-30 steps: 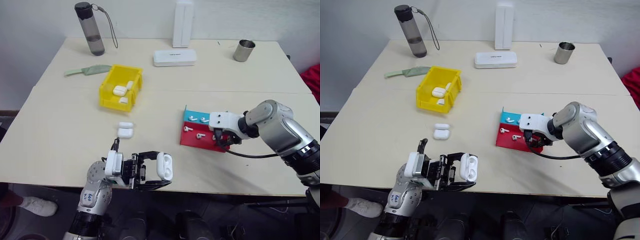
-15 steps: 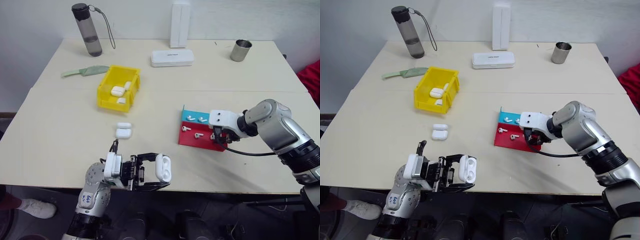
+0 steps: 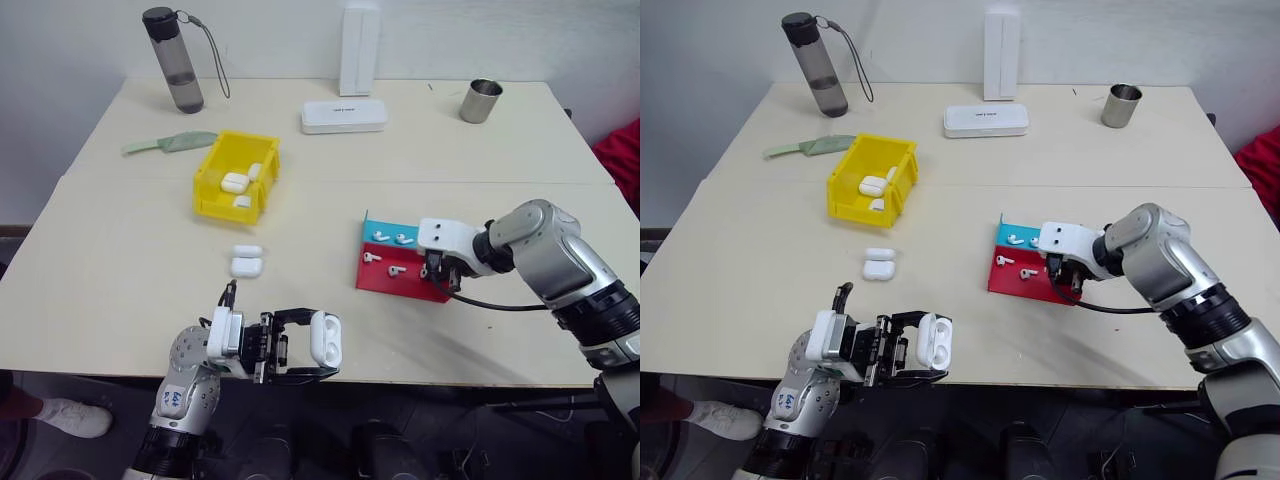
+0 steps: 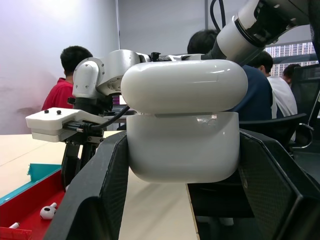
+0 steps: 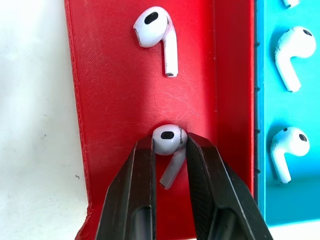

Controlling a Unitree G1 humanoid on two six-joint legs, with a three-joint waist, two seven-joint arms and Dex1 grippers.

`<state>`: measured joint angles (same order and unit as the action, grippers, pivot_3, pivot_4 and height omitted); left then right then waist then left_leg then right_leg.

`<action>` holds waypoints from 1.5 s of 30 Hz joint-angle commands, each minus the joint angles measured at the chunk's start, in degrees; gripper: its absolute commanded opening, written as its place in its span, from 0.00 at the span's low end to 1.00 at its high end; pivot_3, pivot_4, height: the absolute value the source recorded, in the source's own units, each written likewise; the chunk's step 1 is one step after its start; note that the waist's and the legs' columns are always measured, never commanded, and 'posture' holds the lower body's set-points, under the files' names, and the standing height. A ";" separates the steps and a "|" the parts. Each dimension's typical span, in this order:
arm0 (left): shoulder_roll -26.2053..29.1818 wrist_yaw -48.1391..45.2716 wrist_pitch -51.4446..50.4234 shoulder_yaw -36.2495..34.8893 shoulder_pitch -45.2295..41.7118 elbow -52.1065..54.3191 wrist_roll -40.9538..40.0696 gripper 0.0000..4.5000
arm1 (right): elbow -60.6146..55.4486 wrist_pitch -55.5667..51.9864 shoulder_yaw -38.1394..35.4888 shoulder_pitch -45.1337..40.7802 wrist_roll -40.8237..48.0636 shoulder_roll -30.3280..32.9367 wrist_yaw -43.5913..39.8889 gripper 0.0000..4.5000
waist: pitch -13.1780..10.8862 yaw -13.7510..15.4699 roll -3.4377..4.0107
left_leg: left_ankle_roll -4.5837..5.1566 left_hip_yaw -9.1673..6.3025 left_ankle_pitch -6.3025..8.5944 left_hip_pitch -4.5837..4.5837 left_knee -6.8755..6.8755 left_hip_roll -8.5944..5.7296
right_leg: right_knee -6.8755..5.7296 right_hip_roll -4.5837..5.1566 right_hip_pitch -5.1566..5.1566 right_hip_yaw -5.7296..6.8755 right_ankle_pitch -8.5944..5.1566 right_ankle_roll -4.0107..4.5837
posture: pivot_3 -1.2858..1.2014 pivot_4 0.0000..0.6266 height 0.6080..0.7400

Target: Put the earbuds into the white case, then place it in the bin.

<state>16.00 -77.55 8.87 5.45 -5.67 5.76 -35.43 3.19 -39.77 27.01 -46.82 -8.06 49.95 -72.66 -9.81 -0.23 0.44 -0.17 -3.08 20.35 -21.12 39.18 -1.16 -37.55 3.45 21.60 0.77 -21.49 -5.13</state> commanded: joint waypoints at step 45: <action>-2.76 3.93 -26.36 -4.94 -19.12 3.38 -14.62 0.62 | -25.85 34.08 -23.41 25.96 44.30 -35.12 11.68 0.10 | -0.06 -0.05 -0.10 | -0.08 -0.27 -0.06 -0.01 -0.02 -0.07 | -0.19 0.00 -0.01 0.20 0.01 -0.02 | 0.52 0.24 1.00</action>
<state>14.03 -73.79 -17.70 0.37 -24.13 6.16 -49.20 -23.18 -6.18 2.30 -20.93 37.09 14.19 -60.47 -9.88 -0.28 0.33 -0.25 -3.35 20.29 -21.13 39.16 -1.24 -37.74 3.44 21.59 0.97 -21.48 -5.15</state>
